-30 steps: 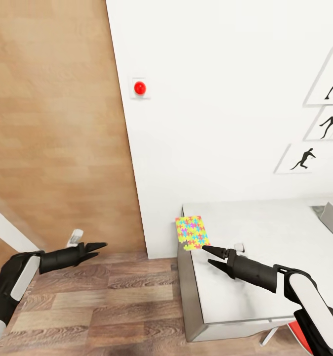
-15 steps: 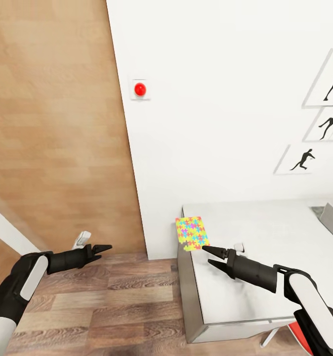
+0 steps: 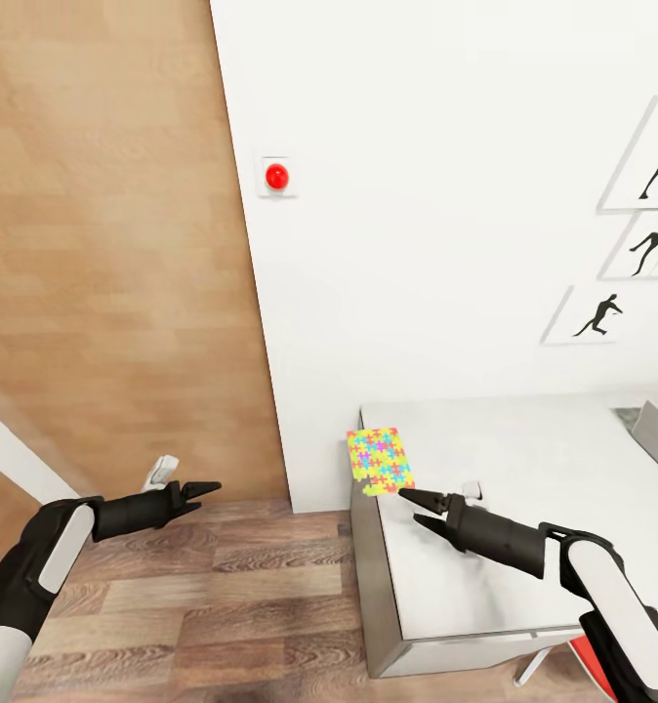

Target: Put all the toys in the child's room - the three board games (two on the bed and one on the table), the two jigsaw puzzles on the table, and the tennis ball on the table - inside the toy box on the table in the child's room.

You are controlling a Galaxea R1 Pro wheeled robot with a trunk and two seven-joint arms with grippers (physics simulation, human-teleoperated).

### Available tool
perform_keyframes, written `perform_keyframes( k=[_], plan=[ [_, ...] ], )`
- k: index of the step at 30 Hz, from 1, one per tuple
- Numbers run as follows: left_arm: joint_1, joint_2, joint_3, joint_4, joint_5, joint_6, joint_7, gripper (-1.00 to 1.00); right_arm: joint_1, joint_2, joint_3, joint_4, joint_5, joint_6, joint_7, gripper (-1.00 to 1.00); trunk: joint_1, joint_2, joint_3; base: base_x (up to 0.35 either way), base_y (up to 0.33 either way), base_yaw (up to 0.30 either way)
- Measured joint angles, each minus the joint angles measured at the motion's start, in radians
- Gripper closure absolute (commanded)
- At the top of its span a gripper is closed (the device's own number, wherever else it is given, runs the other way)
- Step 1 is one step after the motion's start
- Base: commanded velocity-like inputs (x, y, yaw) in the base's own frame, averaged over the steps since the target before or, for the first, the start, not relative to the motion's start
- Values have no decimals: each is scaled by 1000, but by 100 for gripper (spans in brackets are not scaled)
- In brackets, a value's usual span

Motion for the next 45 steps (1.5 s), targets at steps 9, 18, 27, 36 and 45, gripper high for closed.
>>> perform_keyframes(
  k=[9, 18, 27, 36, 45],
  plan=[
    [0, 2, 3, 0, 0, -1, -5, -100, 0, 1, 1, 0, 86, -65, 5, -100, 0, 0, 0, 0, 0, 0],
    [0, 8, 4, 1, -2, -1, -58, -100, 0, 0, -3, 0, 83, -73, 6, -100, 0, 0, 0, 2, 66, -109],
    [0, 8, 4, 0, -1, -1, -65, -100, 0, 0, -1, 0, 80, -73, 11, -100, 0, 0, 0, 29, 62, -280],
    [0, 9, 4, -1, -1, -1, -65, -100, 0, 0, -1, 0, 86, -74, 67, -100, 0, 0, 0, 1, 1, -283],
    [0, 9, 5, -1, -1, -1, -65, -100, 0, 0, -1, 0, 88, -74, 71, -100, 0, 0, 0, 67, 21, -280]
  ],
)
